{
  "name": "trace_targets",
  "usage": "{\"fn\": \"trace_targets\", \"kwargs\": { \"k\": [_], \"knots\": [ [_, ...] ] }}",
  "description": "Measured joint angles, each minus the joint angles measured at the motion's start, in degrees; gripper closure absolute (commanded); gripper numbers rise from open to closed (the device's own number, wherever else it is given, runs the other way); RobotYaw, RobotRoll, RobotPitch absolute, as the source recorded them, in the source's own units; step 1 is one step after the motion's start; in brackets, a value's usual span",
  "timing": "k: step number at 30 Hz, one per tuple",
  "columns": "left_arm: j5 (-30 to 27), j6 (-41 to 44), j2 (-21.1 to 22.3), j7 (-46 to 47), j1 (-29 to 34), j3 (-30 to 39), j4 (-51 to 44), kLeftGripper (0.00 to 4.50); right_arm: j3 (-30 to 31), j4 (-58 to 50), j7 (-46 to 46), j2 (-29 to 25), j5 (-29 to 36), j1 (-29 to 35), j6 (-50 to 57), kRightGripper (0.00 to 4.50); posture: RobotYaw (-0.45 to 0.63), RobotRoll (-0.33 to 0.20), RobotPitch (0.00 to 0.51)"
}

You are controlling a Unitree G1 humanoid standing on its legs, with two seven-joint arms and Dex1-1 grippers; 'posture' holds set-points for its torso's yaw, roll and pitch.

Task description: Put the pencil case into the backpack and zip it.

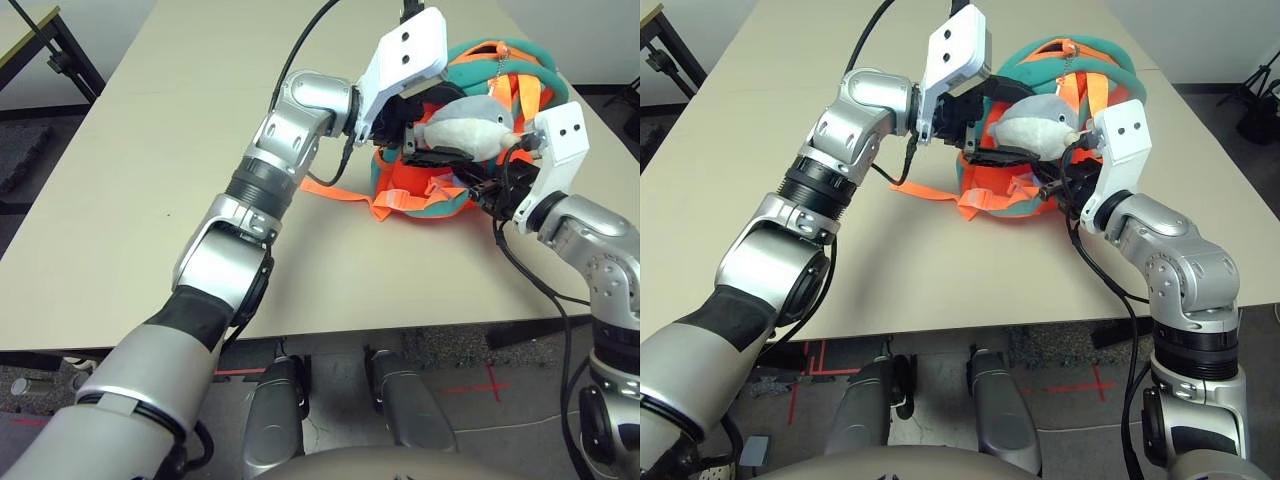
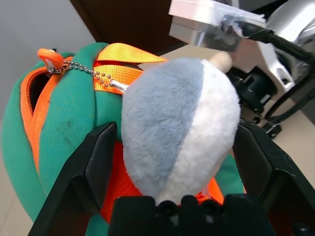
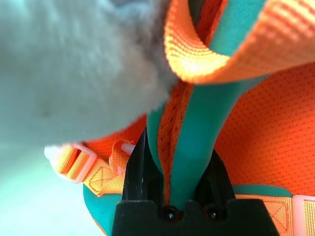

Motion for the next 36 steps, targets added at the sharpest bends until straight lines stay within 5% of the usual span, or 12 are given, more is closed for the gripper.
{"fn": "trace_targets", "kwargs": {
  "k": [26,29,36],
  "knots": [
    [-0.03,0.3,1.01,-0.26,-0.08,1.08,0.7,0.0,0.16,0.02,-0.04,0.12,0.01,-0.16,-0.45,4.14,-0.24,0.0,0.147],
    [-0.04,0.14,0.96,-0.24,-0.07,1.13,0.72,0.62,0.17,0.02,-0.03,0.12,0.01,-0.16,-0.45,4.14,-0.24,0.0,0.147],
    [-0.04,0.15,0.86,-0.24,0.04,1.14,0.86,3.29,0.39,0.19,0.0,0.11,-0.06,-0.16,-0.58,4.14,-0.23,0.0,0.145]
  ]
}}
